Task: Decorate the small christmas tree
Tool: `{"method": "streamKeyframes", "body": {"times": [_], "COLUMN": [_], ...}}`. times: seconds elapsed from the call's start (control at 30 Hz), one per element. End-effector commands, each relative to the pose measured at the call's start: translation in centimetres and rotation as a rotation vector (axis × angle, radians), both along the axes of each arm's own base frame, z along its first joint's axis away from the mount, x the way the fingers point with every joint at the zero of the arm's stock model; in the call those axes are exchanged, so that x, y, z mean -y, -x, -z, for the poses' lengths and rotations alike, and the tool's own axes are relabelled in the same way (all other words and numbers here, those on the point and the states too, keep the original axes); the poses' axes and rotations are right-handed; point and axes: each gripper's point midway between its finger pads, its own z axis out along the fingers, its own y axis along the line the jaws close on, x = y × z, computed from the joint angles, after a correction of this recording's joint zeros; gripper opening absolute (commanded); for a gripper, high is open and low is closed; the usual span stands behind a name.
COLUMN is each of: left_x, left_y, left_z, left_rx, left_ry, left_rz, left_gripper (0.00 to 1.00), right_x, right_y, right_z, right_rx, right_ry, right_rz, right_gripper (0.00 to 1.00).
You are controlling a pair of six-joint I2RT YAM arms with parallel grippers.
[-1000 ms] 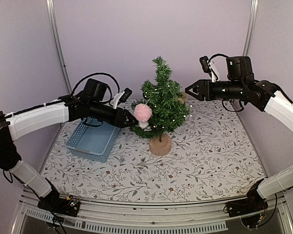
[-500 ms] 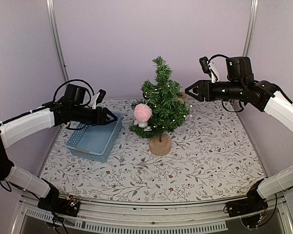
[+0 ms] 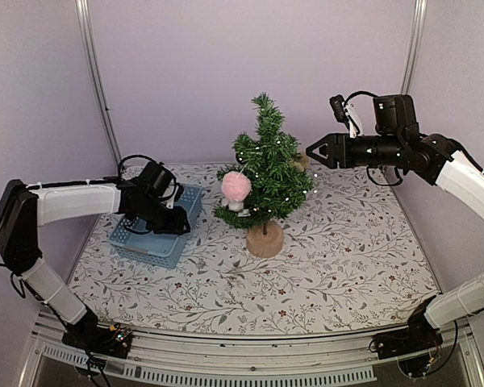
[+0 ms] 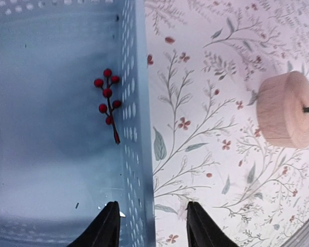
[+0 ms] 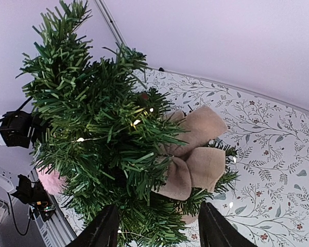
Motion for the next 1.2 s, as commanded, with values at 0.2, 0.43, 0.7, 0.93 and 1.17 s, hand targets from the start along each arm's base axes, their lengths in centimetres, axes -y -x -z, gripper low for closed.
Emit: {"method": "streamKeyframes", "body": {"times": [0.2, 0.43, 0.7, 0.93, 1.17], "left_x": [-0.7, -0.1, 1.9, 1.2, -3.6], "left_y": [-0.3, 2.9, 7.9, 4.4, -0.9], "left_z": [4.4, 4.3, 3.4, -3.7, -3.0], "left_rx": [-0.046, -0.150, -0.243, -0.012, 0.014], "left_ry": [-0.254, -0.173, -0.019, 0.173, 0.156], "left_rz": [0.003, 0.030, -0.007, 0.022, -0.117], "left_gripper": [0.10, 0.00, 0.32, 0.62, 0.45], "right_x": [0.3, 0.4, 0.3, 0.3, 0.6], "right_y": [0.1, 0.1, -0.1, -0.1, 0.0], "right_z": [-0.4, -0.4, -0.1, -0.2, -0.2], "right_rx": [0.017, 0.021, 0.014, 0.019, 0.019], "right_ry": [-0.015, -0.006, -0.004, -0.003, -0.003], "right_rz": [-0.001, 0.001, -0.004, -0.007, -0.001], "right_gripper": [0.56, 0.56, 0.56, 0.57, 0.57]}}
